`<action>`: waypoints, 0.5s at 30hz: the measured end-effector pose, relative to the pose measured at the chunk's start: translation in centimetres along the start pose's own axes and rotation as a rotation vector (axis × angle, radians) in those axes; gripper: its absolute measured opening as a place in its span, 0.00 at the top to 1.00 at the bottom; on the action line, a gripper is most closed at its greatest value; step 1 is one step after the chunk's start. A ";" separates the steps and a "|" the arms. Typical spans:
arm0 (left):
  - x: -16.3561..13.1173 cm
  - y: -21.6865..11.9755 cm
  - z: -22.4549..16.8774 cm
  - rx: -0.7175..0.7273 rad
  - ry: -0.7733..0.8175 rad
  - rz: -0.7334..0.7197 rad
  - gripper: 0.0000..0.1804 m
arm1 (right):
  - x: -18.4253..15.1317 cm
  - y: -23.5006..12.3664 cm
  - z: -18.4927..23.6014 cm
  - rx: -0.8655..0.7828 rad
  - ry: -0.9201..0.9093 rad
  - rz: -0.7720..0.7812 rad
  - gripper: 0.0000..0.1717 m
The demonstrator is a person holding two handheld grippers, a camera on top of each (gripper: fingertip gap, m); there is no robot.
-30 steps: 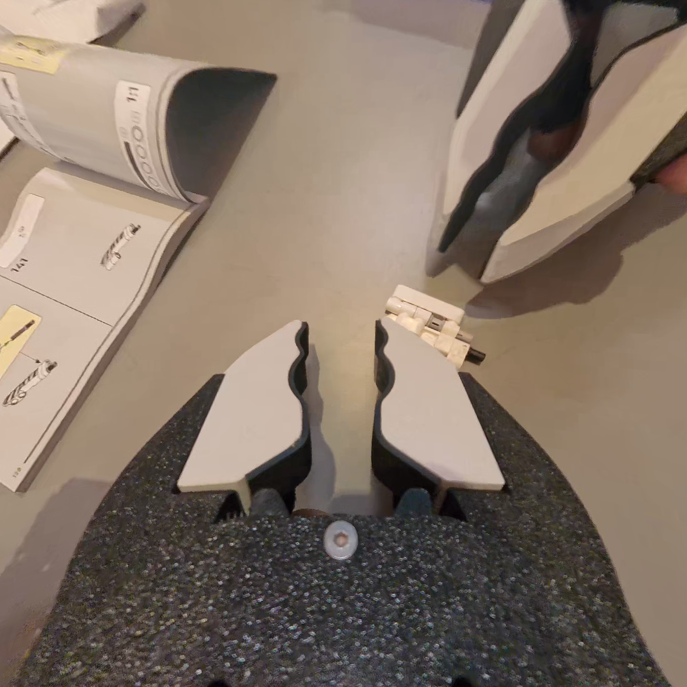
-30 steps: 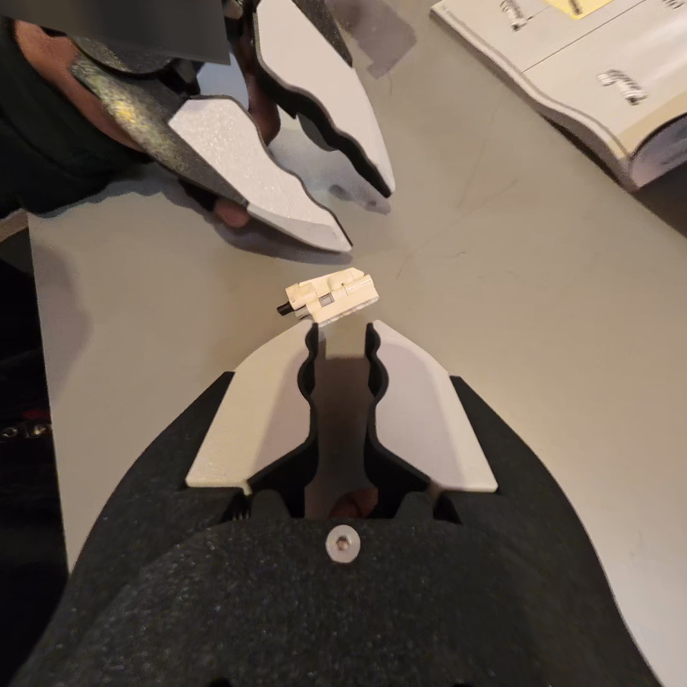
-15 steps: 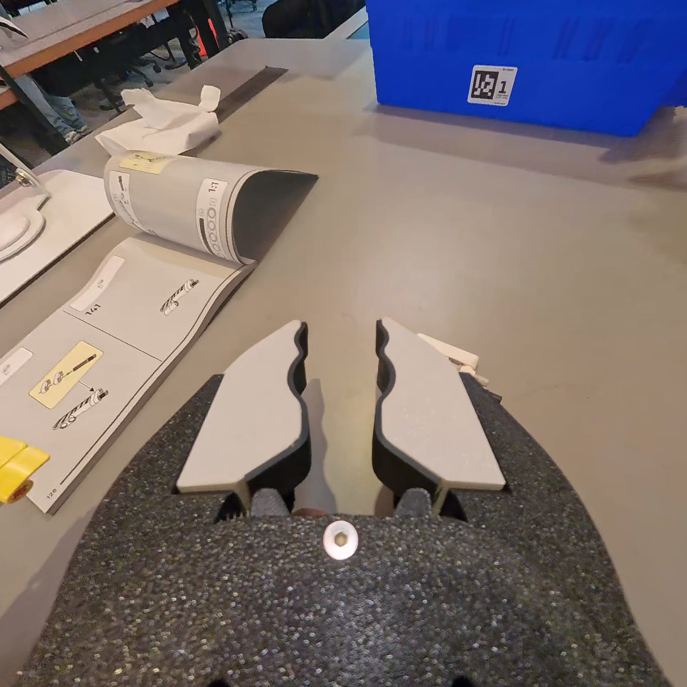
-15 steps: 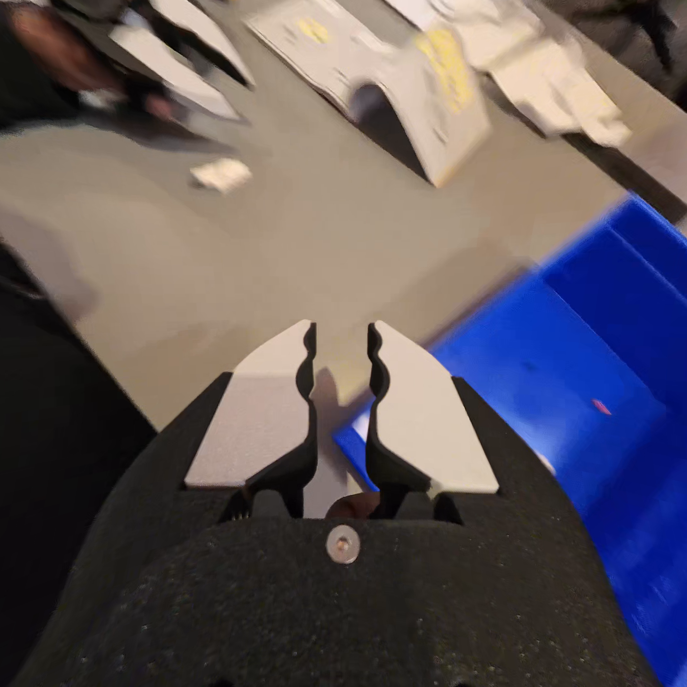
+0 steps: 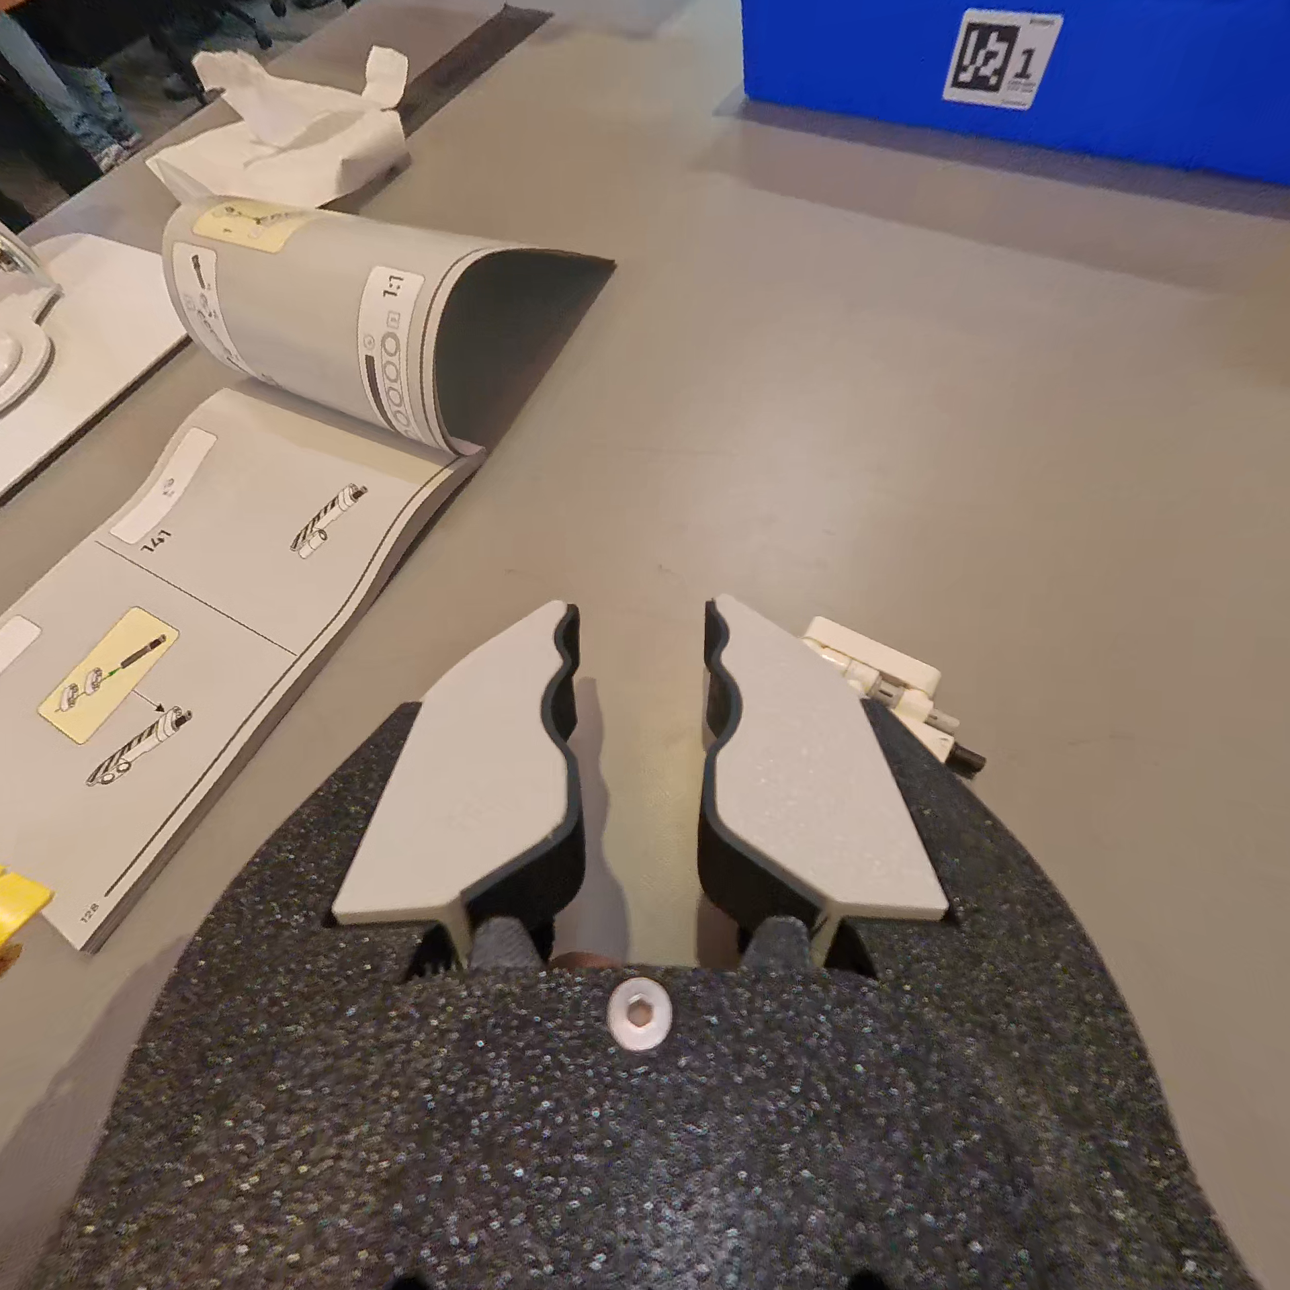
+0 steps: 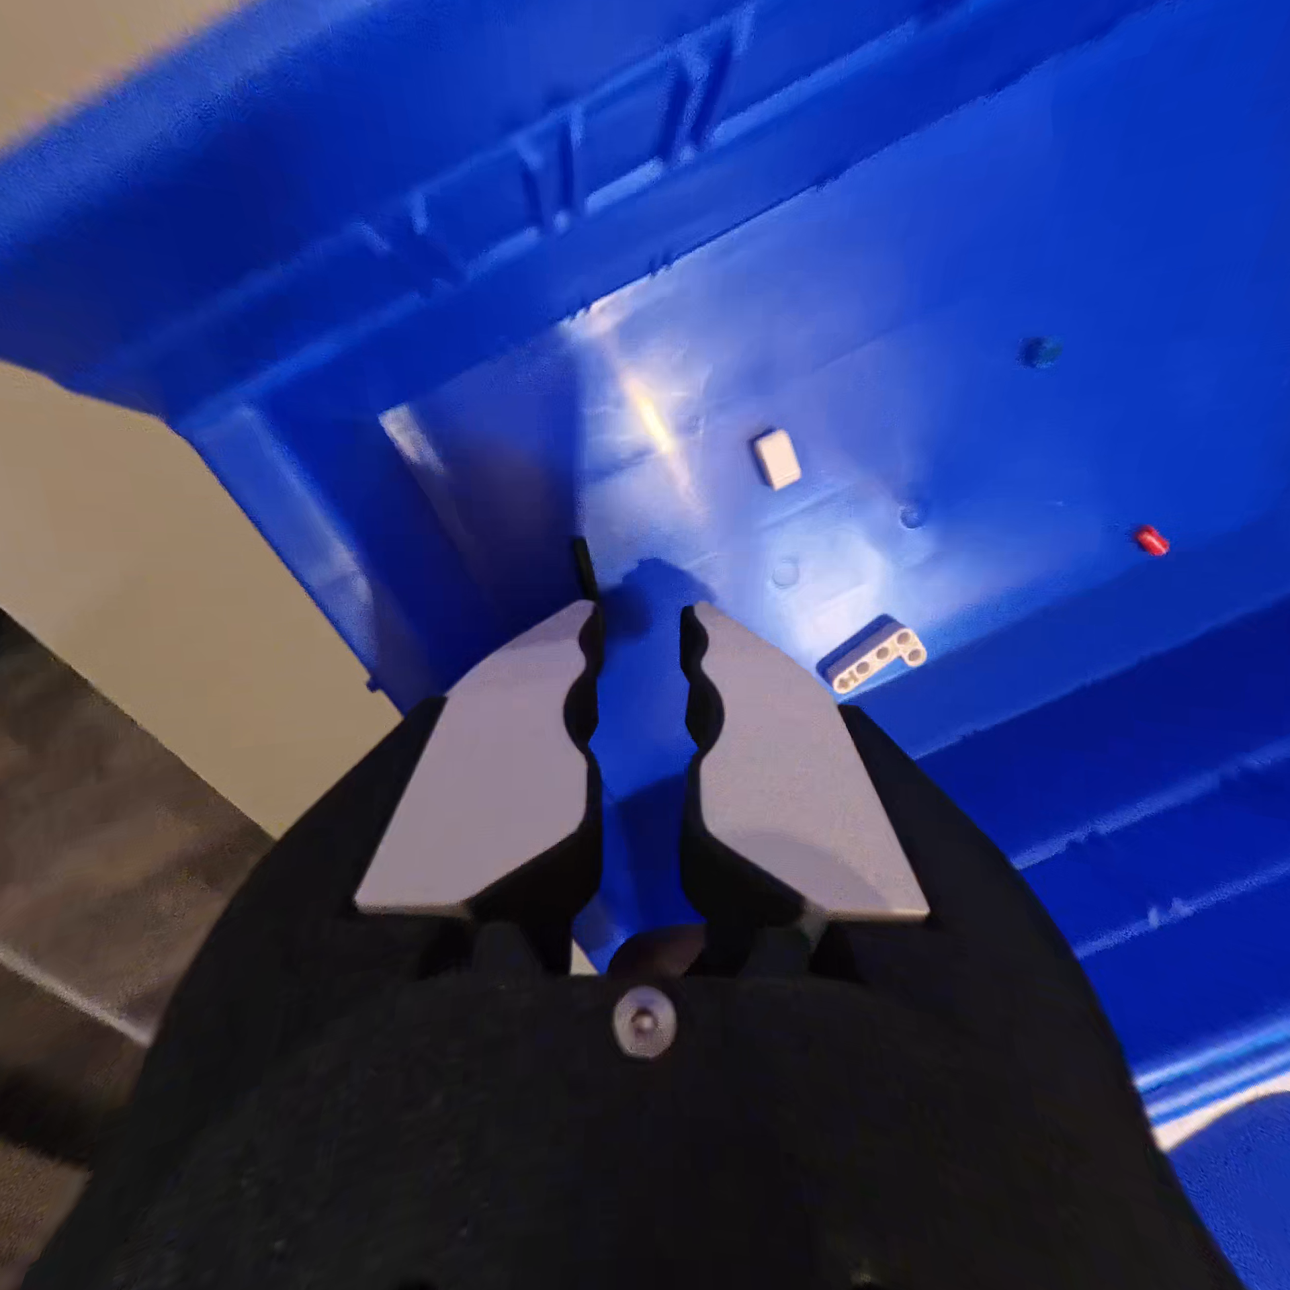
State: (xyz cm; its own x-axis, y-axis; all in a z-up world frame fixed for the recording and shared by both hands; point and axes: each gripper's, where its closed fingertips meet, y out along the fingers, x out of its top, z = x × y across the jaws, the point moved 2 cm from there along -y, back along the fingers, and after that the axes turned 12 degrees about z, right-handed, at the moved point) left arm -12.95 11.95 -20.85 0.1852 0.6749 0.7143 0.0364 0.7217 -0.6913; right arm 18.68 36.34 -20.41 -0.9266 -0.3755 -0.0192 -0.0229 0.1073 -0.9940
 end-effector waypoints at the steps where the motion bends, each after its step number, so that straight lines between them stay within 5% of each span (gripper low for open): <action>1: 0.0 0.1 0.0 0.001 -0.003 0.007 0.81 | -0.1 0.5 0.0 0.000 -0.045 0.036 0.89; 6: 0.0 0.0 0.2 -0.008 -0.023 0.005 0.81 | 0.3 1.6 0.8 0.048 -0.210 0.071 0.90; 15: 0.1 -0.2 0.1 -0.027 -0.022 -0.017 0.81 | 1.1 2.4 1.0 0.040 -0.206 0.000 0.97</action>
State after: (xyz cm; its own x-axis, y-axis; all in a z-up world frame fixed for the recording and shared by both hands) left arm -13.00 11.89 -20.62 0.1624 0.6659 0.7282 0.0664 0.7289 -0.6814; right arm 18.01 35.24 -22.94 -0.8300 -0.5566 -0.0370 -0.0041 0.0725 -0.9974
